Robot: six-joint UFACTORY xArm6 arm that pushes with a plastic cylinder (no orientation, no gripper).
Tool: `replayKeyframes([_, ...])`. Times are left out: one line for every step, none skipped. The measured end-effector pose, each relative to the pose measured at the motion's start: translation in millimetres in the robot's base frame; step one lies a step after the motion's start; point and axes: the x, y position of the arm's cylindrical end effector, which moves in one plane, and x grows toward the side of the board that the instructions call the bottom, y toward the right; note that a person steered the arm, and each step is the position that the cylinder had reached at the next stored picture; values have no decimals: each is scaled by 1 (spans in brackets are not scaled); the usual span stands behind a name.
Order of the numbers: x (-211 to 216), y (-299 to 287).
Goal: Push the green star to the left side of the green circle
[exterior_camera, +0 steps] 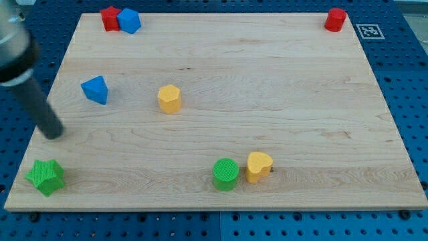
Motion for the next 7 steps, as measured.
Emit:
replayKeyframes([4,-17])
replayKeyframes([40,-17])
replayKeyframes([66,-5])
replayKeyframes([90,18])
replayKeyframes([93,72])
replayKeyframes([93,99])
replayKeyframes([92,138])
